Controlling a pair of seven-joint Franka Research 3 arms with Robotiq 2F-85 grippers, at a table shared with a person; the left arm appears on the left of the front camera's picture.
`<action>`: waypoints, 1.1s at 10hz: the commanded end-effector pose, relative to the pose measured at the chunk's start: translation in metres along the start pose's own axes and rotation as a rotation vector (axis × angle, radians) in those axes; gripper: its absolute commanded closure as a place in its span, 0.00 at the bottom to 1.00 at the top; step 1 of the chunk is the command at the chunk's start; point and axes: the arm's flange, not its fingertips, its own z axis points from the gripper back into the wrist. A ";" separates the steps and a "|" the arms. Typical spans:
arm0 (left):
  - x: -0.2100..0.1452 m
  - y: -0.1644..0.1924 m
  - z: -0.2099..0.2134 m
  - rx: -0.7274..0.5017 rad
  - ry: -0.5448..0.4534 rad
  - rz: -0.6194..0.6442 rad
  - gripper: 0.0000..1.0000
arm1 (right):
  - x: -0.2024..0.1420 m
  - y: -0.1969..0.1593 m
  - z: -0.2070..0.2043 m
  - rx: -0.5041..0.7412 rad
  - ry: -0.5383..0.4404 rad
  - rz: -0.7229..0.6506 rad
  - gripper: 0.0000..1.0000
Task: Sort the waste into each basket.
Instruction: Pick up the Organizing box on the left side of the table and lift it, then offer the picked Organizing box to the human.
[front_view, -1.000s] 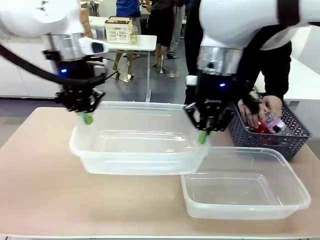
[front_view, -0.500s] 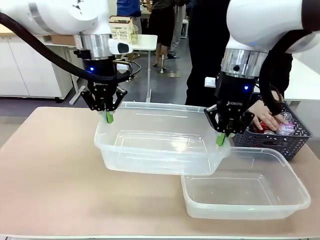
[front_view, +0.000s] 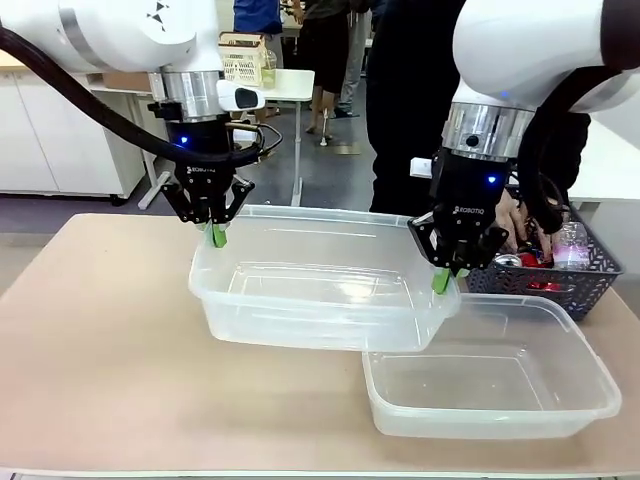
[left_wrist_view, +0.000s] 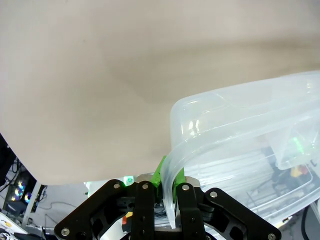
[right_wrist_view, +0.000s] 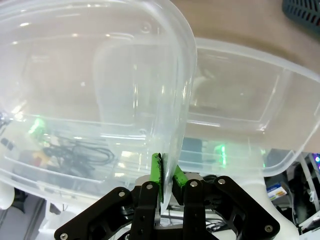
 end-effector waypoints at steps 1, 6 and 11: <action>-0.001 -0.001 0.003 0.003 -0.004 -0.002 0.95 | -0.001 0.003 0.005 -0.004 0.000 0.010 0.94; -0.001 -0.001 0.003 0.003 -0.004 -0.002 0.95 | -0.001 0.003 0.005 -0.004 0.000 0.010 0.94; -0.001 -0.001 0.003 0.003 -0.004 -0.002 0.95 | -0.001 0.003 0.005 -0.004 0.000 0.010 0.94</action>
